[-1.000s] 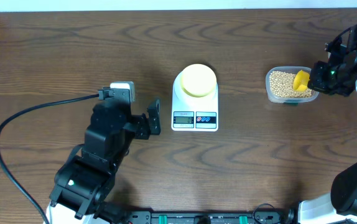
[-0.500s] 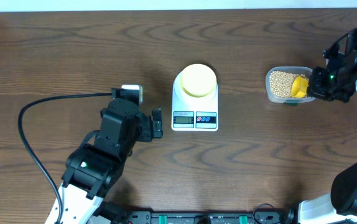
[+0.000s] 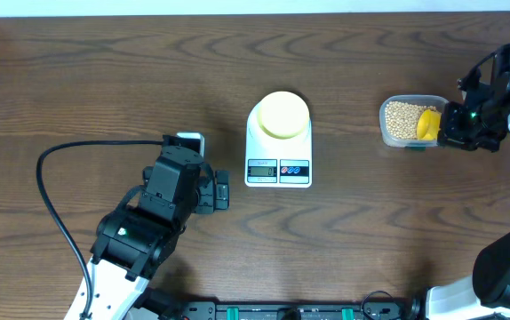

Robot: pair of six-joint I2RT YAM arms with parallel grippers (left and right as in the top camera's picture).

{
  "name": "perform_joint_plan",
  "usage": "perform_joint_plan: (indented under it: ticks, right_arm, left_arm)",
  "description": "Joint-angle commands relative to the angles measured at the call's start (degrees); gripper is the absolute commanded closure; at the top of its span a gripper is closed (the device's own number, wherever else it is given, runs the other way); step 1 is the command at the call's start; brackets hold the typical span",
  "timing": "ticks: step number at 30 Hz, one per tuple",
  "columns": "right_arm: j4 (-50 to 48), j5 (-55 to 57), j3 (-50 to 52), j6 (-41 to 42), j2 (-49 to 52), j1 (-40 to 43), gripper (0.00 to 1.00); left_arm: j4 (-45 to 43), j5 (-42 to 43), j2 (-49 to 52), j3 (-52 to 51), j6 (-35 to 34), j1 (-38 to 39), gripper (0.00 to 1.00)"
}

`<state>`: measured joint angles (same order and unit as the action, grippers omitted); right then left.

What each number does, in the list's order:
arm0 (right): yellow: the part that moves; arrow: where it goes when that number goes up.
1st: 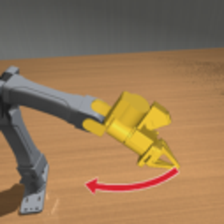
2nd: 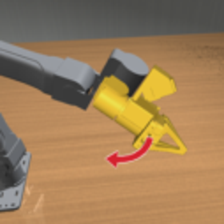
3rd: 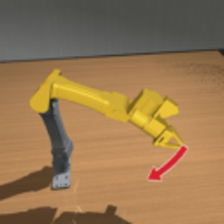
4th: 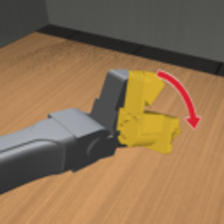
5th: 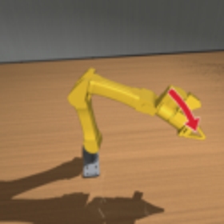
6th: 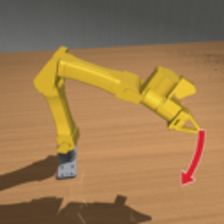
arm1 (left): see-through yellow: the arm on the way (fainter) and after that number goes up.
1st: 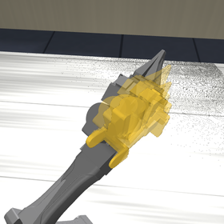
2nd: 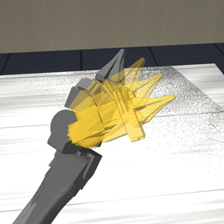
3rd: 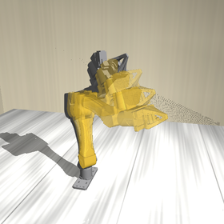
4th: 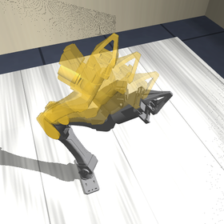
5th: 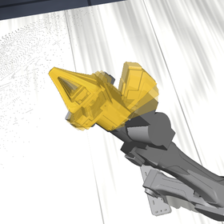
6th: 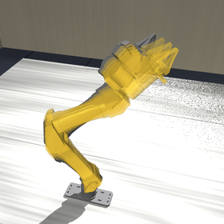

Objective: Scoop item into bowl and weigh 50g on scale
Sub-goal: 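Lower the scoop into the soybean tub with the right gripper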

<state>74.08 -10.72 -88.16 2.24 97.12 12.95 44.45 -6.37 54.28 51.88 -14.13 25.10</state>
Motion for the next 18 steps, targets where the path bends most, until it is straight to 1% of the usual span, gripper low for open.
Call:
perform_joint_plan:
  ticks: [1, 12, 18]
  right_arm:
    - [1.27, 0.04, -0.22, -3.89, -0.24, 0.13, 0.99]
    - [1.99, 0.02, -0.22, -4.26, -0.24, 0.13, 0.99]
    - [1.99, 0.02, -0.22, -4.17, -0.24, 0.13, 0.99]
  left_arm:
    - [0.11, -0.74, 0.07, -0.02, 0.11, -0.33, 0.00]
    - [0.11, -0.81, 0.07, -0.02, 0.15, -0.35, 0.00]
    - [-0.37, -2.29, 0.07, -0.02, 0.15, -0.35, 0.00]
